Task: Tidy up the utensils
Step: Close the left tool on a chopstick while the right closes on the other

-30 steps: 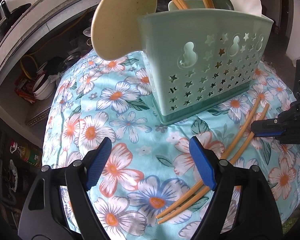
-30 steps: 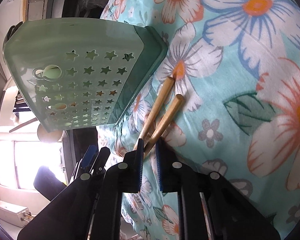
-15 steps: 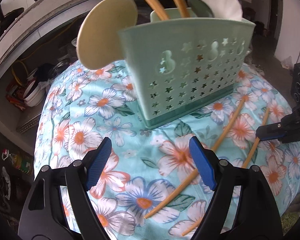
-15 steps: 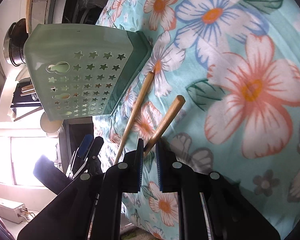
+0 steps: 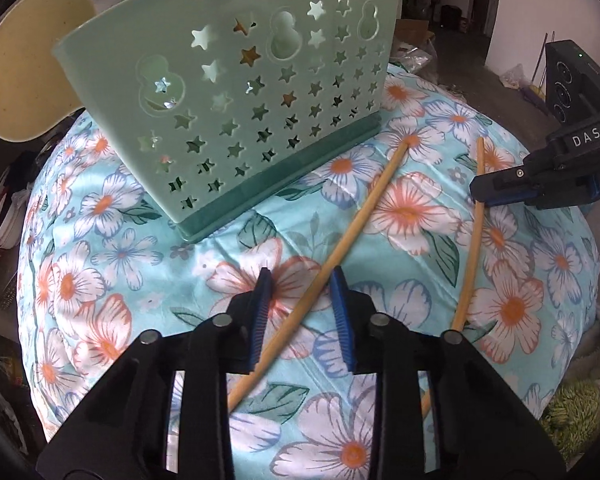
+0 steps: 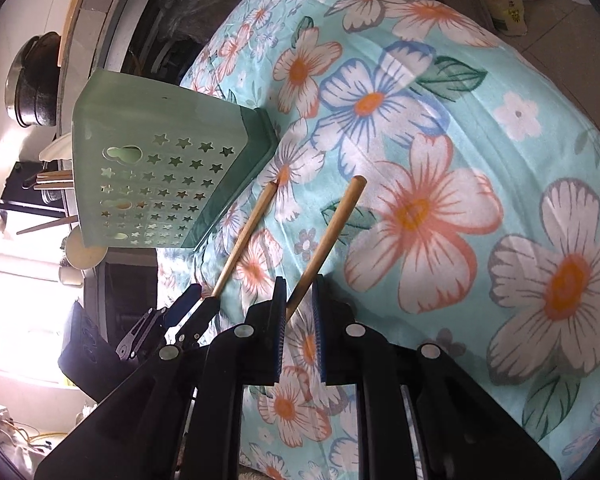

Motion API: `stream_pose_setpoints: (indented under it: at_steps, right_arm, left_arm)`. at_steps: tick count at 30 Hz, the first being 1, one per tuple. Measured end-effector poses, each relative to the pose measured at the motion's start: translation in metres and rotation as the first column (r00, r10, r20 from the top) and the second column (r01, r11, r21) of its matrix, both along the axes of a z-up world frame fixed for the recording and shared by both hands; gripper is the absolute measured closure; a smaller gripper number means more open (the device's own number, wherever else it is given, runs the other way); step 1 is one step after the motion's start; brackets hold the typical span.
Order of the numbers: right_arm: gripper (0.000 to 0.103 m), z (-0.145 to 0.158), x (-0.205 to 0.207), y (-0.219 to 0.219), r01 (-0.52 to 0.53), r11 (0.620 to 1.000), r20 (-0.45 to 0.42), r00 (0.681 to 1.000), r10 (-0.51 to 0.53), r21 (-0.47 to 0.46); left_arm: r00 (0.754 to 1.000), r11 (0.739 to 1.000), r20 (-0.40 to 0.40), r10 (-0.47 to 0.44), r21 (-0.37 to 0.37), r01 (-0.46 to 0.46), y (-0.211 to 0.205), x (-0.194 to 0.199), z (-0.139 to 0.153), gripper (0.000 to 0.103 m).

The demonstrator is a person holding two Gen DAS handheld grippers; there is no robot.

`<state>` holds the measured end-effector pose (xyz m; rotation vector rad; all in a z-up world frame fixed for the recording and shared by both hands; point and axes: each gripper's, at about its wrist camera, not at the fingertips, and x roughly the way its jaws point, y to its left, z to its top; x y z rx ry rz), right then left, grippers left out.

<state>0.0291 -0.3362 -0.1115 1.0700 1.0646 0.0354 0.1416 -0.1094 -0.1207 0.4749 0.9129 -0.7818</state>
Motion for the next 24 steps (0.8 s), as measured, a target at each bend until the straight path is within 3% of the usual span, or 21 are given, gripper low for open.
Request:
stream_pose_setpoints:
  at_steps: [4,9,13,17,24]
  right_arm:
    - [0.089,0.004,0.0,-0.001,-0.01,0.999,0.004,1.0,0.01,-0.039]
    - [0.089,0.011,-0.006,-0.014,0.002,0.996,0.007,1.0,-0.001,-0.09]
    - [0.087,0.007,-0.008,-0.023,0.007,0.997,0.001,1.0,-0.007,-0.081]
    - [0.086,0.004,-0.01,-0.028,0.003,0.998,0.003,1.0,-0.003,-0.06]
    - [0.076,-0.001,-0.005,-0.034,0.032,0.999,0.021,0.999,-0.031,-0.02]
  left_arm:
    - [0.999,1.0,-0.027,-0.019,0.009,0.019,-0.001,-0.005,0.0,0.09]
    - [0.992,1.0,-0.121,-0.021,-0.001,0.021,0.004,-0.017,0.001,0.093]
    - [0.988,1.0,-0.155,-0.022,-0.018,0.02,0.007,-0.021,0.005,0.092]
    - [0.985,0.999,-0.169,-0.028,-0.051,0.019,0.002,-0.016,0.013,0.077]
    - [0.985,0.997,-0.158,-0.073,-0.03,0.069,-0.038,-0.007,0.013,0.074]
